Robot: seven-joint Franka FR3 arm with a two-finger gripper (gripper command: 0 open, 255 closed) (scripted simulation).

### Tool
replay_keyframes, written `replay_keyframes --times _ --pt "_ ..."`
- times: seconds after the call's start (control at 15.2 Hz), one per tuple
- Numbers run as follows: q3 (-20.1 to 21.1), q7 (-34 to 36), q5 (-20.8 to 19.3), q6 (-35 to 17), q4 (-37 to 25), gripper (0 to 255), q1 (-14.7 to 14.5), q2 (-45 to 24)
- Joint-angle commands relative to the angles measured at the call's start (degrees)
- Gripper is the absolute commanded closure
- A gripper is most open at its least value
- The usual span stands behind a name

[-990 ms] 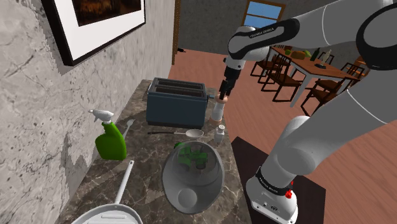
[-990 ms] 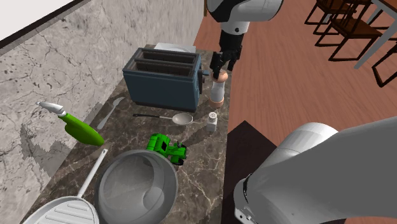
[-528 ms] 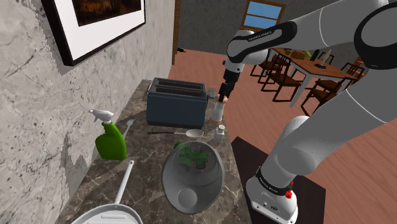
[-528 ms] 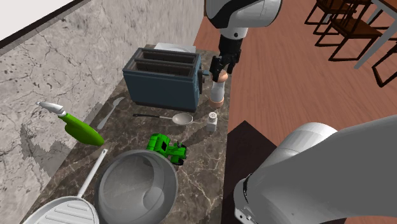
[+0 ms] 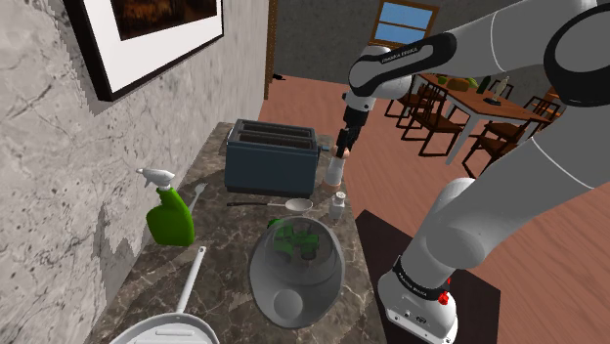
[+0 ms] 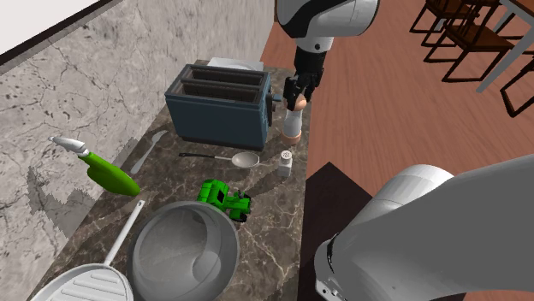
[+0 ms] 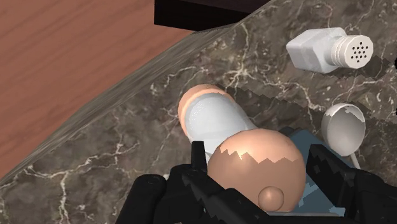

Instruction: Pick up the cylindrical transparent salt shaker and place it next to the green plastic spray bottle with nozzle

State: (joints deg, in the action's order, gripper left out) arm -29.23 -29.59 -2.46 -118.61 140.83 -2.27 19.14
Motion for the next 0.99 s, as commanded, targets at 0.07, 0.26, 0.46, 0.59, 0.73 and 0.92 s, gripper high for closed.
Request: replay_keyframes --times 0.07,0.26,0.46,0.59,0.73,0.92 --pt "-0.01 -0.01 0.00 0.00 0.01 255 0.00 -0.03" --pt "0.00 0.00 -0.01 -0.02 0.05 255 0.00 0.00" --pt "0.48 0.58 -0.35 2.50 -1.39 255 0.14 1.17" --pt "0.79 0.93 -0.52 4.15 -2.40 255 0.21 1.87" --pt "1.08 1.25 -0.65 5.80 -3.46 255 0.25 2.50" --pt "1.51 1.68 -0.79 8.24 -5.14 255 0.30 3.33"
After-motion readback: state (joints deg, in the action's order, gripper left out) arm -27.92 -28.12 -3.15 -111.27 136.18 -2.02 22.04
